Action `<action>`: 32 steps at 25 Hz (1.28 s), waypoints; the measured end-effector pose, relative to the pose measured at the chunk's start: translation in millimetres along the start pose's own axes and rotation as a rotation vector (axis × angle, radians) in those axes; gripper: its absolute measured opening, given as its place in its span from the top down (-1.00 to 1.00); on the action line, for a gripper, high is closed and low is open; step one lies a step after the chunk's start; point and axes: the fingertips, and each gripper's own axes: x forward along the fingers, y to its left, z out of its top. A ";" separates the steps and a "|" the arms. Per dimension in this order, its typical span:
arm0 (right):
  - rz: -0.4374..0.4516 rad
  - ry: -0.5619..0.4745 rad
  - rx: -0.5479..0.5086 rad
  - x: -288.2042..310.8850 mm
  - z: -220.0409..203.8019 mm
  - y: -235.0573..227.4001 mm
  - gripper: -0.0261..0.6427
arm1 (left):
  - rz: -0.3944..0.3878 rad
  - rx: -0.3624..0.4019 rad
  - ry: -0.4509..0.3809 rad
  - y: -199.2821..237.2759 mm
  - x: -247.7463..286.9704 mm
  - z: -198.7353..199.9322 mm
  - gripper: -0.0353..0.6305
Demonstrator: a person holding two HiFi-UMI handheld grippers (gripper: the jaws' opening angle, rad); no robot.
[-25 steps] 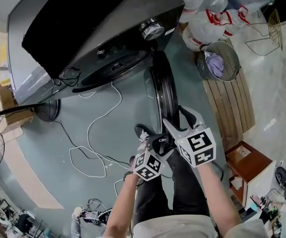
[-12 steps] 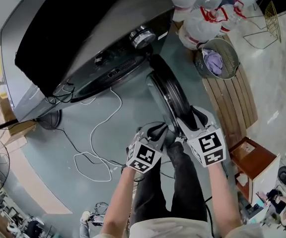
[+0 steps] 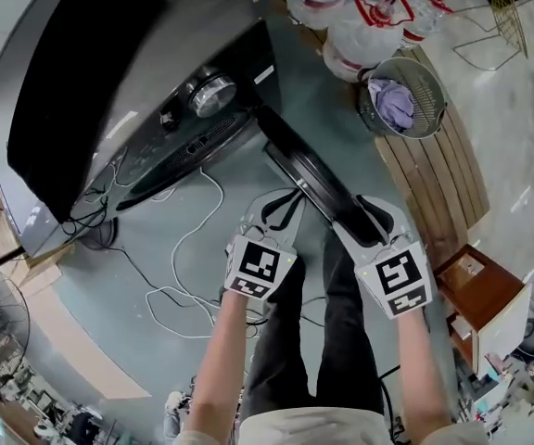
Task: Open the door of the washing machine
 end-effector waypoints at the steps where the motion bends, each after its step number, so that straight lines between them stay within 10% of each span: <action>1: 0.009 0.002 -0.008 -1.6 0.5 -6.0 0.28 | 0.008 -0.005 -0.002 3.4 4.1 6.8 0.65; 32: -0.113 0.063 -0.689 29.1 93.5 -187.6 0.20 | 0.306 -0.162 0.011 86.9 83.6 79.4 0.70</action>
